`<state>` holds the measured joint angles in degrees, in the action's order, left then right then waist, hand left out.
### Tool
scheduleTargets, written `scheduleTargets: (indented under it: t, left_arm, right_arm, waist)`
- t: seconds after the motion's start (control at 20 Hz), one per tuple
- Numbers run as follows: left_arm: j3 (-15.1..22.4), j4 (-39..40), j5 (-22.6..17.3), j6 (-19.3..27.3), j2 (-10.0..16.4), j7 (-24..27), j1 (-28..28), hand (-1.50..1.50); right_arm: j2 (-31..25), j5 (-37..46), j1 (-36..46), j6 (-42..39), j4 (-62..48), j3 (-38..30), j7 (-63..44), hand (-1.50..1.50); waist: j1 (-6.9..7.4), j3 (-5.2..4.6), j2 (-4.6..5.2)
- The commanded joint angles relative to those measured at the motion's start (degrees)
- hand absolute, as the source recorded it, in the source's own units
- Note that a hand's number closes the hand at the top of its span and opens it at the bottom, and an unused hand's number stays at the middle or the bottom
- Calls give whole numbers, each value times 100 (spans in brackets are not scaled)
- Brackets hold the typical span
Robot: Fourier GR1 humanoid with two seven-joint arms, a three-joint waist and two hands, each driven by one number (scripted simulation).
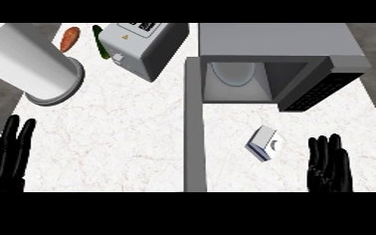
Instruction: Pick up the milk, place it into the microwave and close the microwave
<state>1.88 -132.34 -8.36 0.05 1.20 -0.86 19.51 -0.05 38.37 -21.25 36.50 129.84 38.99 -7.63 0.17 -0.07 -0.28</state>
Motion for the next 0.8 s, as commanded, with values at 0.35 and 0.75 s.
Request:
scheduleTargets:
  t: [0.35, 0.75]
  left_arm:
    - [-462, -217, -711, -926, 13, 1016, 1553, -150]
    - [-657, -253, -863, -1600, -117, 1765, 2571, -150]
  right_arm:
    - [2, 1179, 281, 1050, -859, 607, -695, -150]
    - [-169, 203, 439, 1336, -1601, -122, -144, -150]
  waist:
    - [35, 2, 16]
    - [66, 7, 14]
